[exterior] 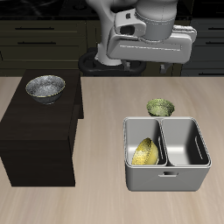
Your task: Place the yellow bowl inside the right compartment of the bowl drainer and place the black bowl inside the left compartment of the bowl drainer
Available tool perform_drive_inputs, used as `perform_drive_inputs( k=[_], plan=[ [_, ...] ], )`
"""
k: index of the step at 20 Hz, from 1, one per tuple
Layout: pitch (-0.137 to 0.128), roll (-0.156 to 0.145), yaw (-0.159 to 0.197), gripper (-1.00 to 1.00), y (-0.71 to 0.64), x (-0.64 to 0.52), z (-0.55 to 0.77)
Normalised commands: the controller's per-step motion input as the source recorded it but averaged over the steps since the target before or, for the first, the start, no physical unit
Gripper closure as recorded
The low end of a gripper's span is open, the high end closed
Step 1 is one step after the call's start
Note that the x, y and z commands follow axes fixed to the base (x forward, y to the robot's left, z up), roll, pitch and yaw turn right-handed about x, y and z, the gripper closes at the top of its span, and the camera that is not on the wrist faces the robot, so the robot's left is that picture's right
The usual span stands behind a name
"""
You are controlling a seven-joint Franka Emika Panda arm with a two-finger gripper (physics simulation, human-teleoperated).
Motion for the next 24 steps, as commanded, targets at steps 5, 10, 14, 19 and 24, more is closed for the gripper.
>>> perform_drive_inputs(
  k=[5,10,14,19,24],
  plan=[
    [-0.04,0.003,-0.002,-1.0,-0.2,-0.21,0.3],
    [-0.01,-0.002,0.021,-1.0,-0.22,-0.09,0.14],
    [0.003,-0.056,0.008,-1.0,-0.3,0.02,-0.06],
    [0.002,-0.01,-0.01,-1.0,-0.27,-0.04,-0.03],
    [0.012,0.002,0.023,-1.0,-0.37,-0.12,-0.1]
  ],
)
